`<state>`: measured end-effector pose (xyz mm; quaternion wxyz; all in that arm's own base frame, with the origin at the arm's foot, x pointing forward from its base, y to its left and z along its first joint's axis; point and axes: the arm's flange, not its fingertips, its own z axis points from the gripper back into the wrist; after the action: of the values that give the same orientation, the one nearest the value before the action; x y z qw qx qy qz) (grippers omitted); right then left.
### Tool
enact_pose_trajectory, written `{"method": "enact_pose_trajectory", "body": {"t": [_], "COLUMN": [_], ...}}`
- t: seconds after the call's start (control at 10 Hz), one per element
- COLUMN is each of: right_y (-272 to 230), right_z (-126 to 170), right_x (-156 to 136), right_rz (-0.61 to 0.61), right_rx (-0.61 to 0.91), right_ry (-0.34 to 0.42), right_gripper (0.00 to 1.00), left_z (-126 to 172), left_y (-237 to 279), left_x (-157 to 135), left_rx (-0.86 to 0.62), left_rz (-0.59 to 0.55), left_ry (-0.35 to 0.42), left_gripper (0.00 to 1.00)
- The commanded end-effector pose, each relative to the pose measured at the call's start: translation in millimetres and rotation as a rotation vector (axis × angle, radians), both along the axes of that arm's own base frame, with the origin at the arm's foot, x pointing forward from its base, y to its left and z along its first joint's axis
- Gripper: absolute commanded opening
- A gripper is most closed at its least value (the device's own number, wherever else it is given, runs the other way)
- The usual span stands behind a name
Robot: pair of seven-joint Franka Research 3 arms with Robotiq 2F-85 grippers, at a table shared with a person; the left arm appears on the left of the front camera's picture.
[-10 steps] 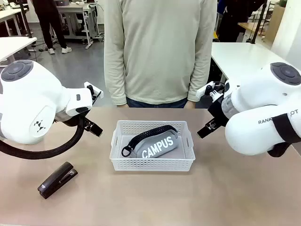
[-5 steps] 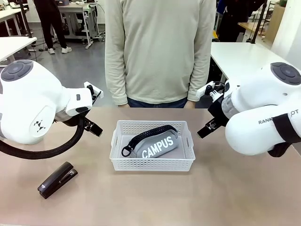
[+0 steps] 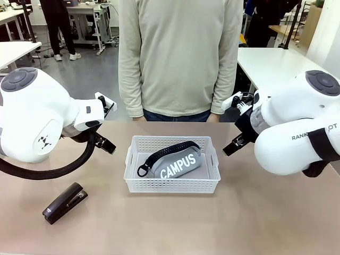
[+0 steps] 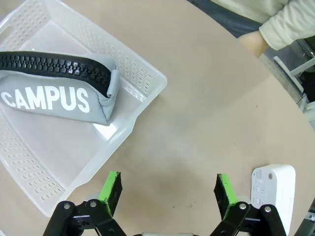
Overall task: Efficiently arrange items inside the basket to fit them all.
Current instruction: Pick up the Digital clock and place it inside the Organizing basket.
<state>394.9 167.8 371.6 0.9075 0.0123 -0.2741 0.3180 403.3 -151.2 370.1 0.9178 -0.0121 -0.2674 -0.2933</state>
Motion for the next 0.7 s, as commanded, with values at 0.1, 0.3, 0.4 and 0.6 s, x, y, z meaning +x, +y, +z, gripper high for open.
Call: {"method": "enact_pose_trajectory", "body": {"t": [0.1,0.3,0.4,0.6], "right_y": [0.0,0.0,0.0,-2.6], "right_z": [0.0,0.0,0.0,7.5], "right_x": [0.0,0.0,0.0,-2.7], "right_rz": [-0.001,-0.001,-0.001,0.049], "right_rx": [0.001,0.001,0.001,-0.036], "right_ry": [0.0,0.0,0.0,0.061], "right_gripper": [1.0,1.0,1.0,1.0], "left_z": [0.1,0.1,0.1,0.0], "left_y": [-0.1,-0.1,-0.1,0.0], "left_x": [-0.1,-0.1,-0.1,0.0], "left_rx": [0.0,0.0,0.0,0.0], "left_rz": [-0.001,-0.001,-0.001,0.0], "left_ry": [-0.001,-0.001,-0.001,0.0], "left_gripper": [1.0,1.0,1.0,1.0]}}
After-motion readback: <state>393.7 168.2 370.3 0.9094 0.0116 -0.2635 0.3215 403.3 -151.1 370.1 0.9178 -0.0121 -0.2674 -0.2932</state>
